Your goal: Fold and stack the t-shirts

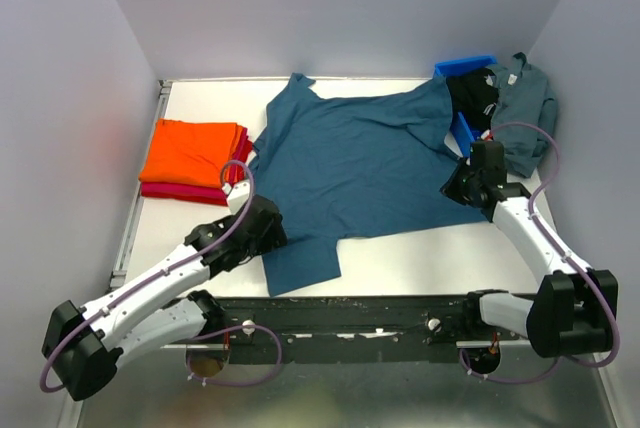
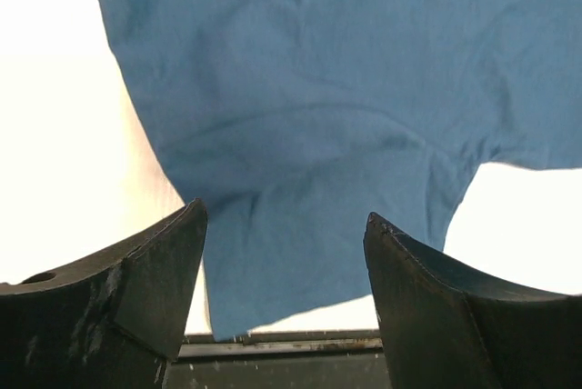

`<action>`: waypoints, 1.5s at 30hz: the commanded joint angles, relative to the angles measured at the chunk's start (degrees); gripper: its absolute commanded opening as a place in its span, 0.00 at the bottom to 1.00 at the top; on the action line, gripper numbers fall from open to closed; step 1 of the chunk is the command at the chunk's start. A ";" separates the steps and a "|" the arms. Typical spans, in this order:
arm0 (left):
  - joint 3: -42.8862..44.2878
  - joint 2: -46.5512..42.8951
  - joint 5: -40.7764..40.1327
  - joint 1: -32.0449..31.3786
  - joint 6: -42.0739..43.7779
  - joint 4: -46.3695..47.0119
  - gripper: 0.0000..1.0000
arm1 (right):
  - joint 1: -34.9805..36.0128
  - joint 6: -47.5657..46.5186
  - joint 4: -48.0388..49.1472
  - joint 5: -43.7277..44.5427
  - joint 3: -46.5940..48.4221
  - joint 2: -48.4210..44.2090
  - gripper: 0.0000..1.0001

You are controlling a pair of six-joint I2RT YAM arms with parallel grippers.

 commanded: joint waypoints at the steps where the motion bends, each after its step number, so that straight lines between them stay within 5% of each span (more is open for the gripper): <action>1: -1.44 -0.68 3.03 -4.40 -8.65 -6.86 0.79 | -0.23 1.50 -1.60 4.45 -2.54 -2.13 0.18; 27: -7.16 7.49 11.64 -12.41 -16.40 -9.86 0.55 | -0.23 2.74 -0.46 6.03 -3.95 -5.38 0.21; 36: -9.54 10.39 13.32 -12.50 -14.47 -1.52 0.21 | -0.41 3.26 -0.20 6.47 -4.65 -5.29 0.22; 39: -7.87 11.00 10.33 -12.41 -11.92 -2.82 0.00 | -0.41 3.09 -0.20 6.65 -4.92 -6.00 0.22; 45: 0.38 7.24 5.85 -12.50 -8.93 -13.00 0.00 | -0.58 3.35 -0.63 8.23 -4.92 -6.35 0.23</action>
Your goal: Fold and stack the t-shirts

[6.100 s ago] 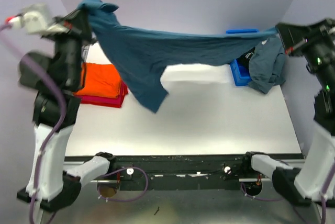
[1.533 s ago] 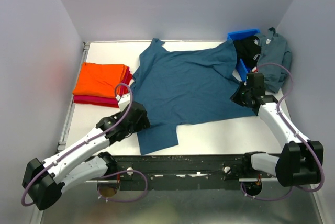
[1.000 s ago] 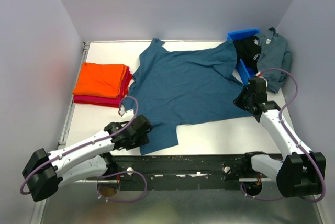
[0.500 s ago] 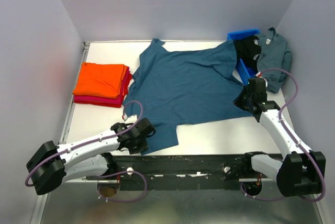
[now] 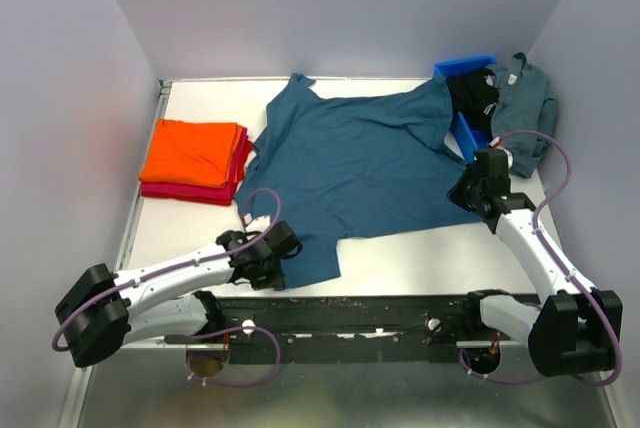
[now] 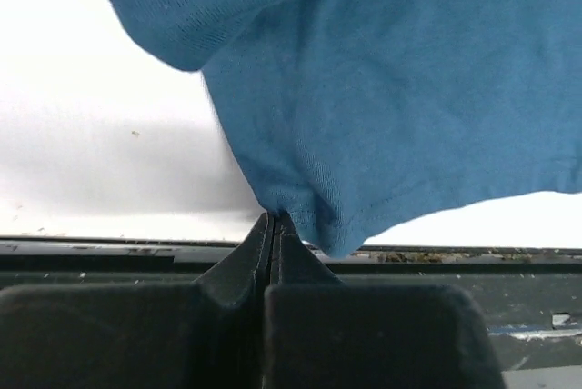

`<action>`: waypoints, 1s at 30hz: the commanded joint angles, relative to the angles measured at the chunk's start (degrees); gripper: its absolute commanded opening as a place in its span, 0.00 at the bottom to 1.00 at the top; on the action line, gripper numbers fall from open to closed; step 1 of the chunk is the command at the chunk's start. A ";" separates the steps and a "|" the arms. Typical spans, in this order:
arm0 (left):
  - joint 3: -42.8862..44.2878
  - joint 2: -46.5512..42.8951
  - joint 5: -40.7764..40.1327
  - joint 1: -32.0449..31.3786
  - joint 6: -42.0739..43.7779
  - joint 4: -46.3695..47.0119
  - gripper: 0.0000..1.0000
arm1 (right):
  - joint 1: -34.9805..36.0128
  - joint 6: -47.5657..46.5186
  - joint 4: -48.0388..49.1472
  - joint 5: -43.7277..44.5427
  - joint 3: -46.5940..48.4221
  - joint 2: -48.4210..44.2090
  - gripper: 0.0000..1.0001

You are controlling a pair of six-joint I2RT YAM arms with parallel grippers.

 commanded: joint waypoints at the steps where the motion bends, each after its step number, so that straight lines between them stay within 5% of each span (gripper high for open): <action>1: 8.10 -4.07 -6.05 -0.17 3.53 -10.19 0.00 | -0.82 1.32 0.00 2.79 -0.63 0.03 0.23; 7: 16.90 -8.47 -10.27 0.36 7.13 -20.40 0.00 | -3.28 3.87 -1.41 5.77 1.12 2.76 0.30; 13: 19.99 -12.16 -11.50 2.46 10.55 -21.12 0.00 | -6.88 4.93 -2.11 6.22 2.71 7.41 0.36; 19: 14.82 -15.85 -10.10 3.35 11.27 -11.38 0.00 | -8.56 5.63 -2.73 10.69 1.65 9.18 0.47; 30: 8.83 -17.79 -10.71 3.35 16.44 2.61 0.00 | -14.97 5.89 -2.20 8.68 1.92 12.86 0.48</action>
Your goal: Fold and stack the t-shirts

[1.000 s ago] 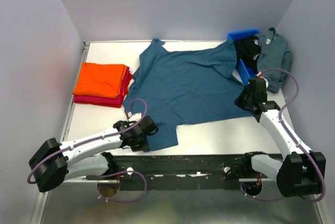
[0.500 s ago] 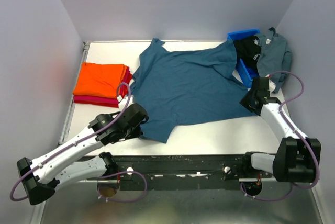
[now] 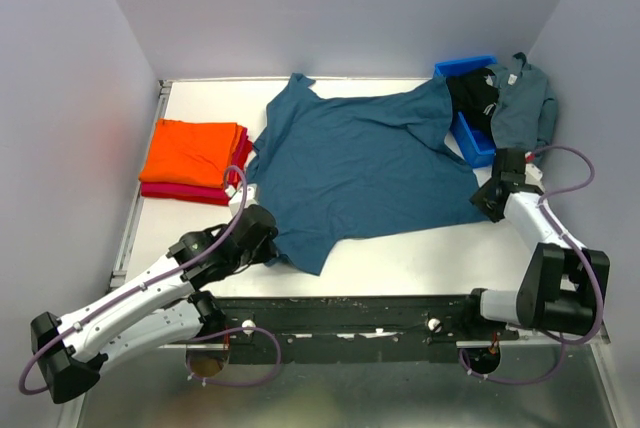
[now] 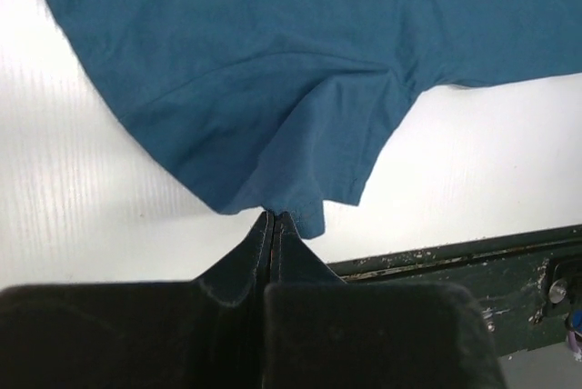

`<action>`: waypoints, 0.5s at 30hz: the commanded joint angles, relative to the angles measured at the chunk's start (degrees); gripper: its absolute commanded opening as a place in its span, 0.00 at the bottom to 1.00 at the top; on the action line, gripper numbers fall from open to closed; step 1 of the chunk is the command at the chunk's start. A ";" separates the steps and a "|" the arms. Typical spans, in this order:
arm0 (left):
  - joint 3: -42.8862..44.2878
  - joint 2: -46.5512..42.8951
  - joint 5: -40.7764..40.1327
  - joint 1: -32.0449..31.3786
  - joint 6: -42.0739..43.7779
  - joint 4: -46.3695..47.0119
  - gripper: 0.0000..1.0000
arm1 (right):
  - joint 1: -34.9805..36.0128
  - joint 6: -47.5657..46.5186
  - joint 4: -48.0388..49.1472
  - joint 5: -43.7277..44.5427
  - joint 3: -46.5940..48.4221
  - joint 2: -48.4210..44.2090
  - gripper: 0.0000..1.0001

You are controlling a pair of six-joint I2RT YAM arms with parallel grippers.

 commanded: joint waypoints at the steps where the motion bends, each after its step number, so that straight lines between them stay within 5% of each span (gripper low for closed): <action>1: -0.64 -0.35 -1.07 0.18 4.65 7.57 0.00 | -3.32 0.89 -0.23 0.29 0.98 1.72 0.48; 15: -3.01 -0.79 -1.52 0.97 9.93 11.80 0.00 | -8.08 1.41 1.61 -1.21 1.86 8.31 0.42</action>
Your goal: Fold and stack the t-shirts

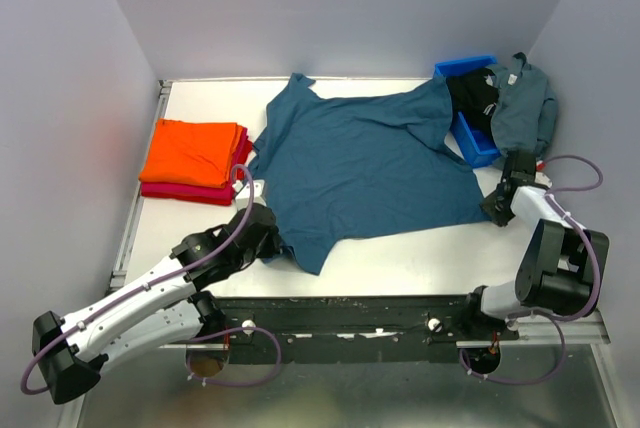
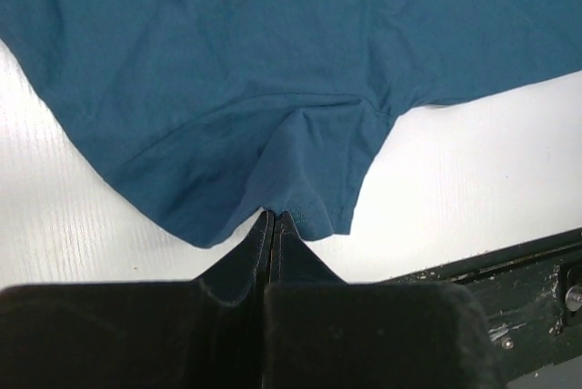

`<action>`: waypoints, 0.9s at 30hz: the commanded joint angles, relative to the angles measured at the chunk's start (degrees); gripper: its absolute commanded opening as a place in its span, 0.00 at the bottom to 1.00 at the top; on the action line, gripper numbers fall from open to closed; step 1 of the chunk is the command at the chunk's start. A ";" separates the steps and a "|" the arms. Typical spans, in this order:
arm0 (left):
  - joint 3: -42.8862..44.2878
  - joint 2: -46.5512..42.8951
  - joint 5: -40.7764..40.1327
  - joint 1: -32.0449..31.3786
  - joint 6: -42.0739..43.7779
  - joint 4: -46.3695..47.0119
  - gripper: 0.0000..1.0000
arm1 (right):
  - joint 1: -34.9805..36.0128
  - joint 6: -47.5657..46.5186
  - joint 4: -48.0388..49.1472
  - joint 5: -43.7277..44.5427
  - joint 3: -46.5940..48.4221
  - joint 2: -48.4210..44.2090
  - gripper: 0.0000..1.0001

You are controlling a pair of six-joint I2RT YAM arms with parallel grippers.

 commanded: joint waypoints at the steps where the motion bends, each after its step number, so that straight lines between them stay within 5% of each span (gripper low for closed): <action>1: -0.45 -1.05 -0.53 0.62 2.08 2.18 0.00 | -0.49 1.52 1.57 -0.23 0.83 3.11 0.41; 9: 0.33 -1.84 -1.32 0.79 1.99 1.22 0.00 | -0.84 2.75 0.08 1.00 2.94 5.14 0.34; 14: 2.26 -2.81 -3.43 1.06 2.08 -1.50 0.00 | -1.72 3.46 -0.89 0.12 2.59 5.67 0.01; 27: 10.09 -5.45 -10.55 1.23 -2.75 -16.17 0.00 | -1.72 2.40 -6.24 -4.80 -7.95 -14.09 0.01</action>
